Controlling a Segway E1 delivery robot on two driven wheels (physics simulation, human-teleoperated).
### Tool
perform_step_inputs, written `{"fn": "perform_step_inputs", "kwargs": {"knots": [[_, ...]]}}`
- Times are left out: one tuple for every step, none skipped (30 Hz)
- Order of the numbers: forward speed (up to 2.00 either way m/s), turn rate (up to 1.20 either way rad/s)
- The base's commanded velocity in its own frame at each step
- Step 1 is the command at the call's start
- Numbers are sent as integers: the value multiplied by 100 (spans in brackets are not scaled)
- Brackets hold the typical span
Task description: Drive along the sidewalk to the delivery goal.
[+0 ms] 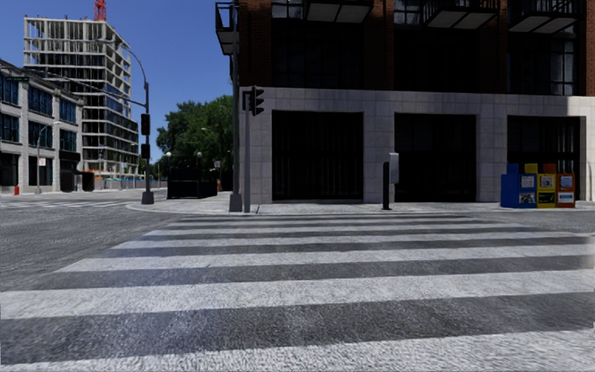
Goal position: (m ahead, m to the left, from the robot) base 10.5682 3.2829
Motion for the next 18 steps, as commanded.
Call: {"fn": "perform_step_inputs", "kwargs": {"knots": [[200,0],[200,0],[200,0],[200,0],[200,0],[200,0],[200,0],[200,0],[200,0],[200,0],[200,0],[200,0],[200,0],[200,0],[200,0],[200,0],[200,0],[200,0]]}}
